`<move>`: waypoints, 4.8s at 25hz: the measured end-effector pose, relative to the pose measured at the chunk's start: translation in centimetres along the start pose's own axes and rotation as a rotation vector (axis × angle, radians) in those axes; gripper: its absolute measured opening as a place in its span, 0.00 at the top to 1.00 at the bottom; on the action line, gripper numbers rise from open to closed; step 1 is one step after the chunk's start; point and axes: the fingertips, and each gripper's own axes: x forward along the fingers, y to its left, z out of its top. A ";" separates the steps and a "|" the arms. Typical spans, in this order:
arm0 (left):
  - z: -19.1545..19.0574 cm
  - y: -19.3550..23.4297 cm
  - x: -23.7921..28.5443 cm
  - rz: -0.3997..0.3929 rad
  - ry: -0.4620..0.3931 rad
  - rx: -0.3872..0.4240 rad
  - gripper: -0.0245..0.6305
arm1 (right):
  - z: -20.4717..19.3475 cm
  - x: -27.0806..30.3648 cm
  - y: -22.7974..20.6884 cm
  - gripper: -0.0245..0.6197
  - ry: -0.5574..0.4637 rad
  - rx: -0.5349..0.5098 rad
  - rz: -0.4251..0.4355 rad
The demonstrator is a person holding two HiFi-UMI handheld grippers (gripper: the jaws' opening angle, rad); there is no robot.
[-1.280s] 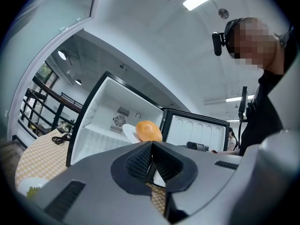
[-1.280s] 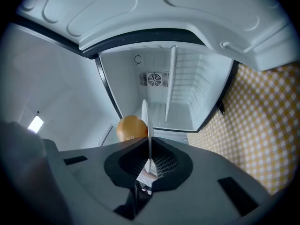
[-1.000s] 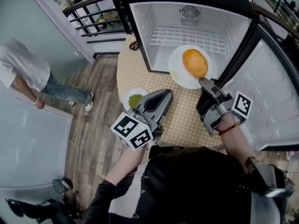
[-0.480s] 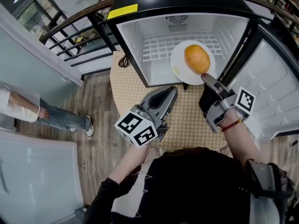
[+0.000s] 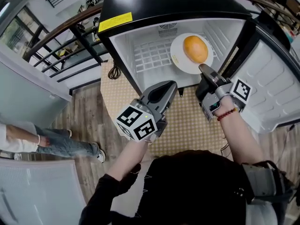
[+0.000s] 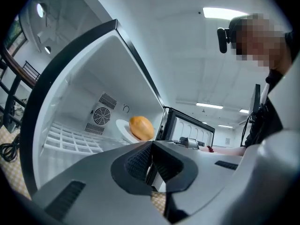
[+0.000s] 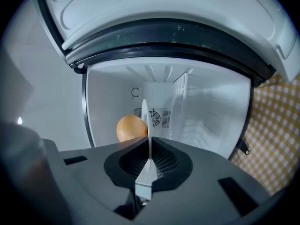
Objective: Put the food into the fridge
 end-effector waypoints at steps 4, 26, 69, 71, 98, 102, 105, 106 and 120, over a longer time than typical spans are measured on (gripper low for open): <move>-0.4 0.8 1.1 -0.029 0.003 -0.034 0.94 | 0.8 0.9 -1.1 0.93 -0.028 -0.035 -0.056; -1.8 3.1 2.1 -0.053 0.048 -0.059 0.94 | 3.0 7.1 -3.8 0.93 0.122 -0.259 -0.292; -2.6 2.7 2.3 -0.075 0.036 -0.092 0.94 | 3.0 8.9 -3.1 0.82 0.209 -0.817 -0.505; -2.7 2.8 2.2 -0.075 0.035 -0.093 0.94 | 3.0 8.9 -3.1 0.82 0.213 -0.845 -0.511; -3.2 3.1 1.9 -0.065 0.039 -0.107 0.94 | 3.5 8.6 -3.5 0.71 0.221 -1.097 -0.602; -3.0 3.0 1.8 -0.066 0.037 -0.107 0.94 | 3.4 8.5 -3.8 0.70 0.221 -1.074 -0.605; -3.1 3.1 1.8 -0.065 0.037 -0.108 0.94 | 3.4 8.5 -3.7 0.70 0.227 -1.104 -0.605; -3.1 3.1 1.8 -0.064 0.038 -0.109 0.94 | 3.4 8.6 -3.7 0.70 0.230 -1.114 -0.605; -3.2 2.8 1.8 -0.074 0.044 -0.107 0.94 | 3.6 8.1 -3.9 0.68 0.221 -1.176 -0.648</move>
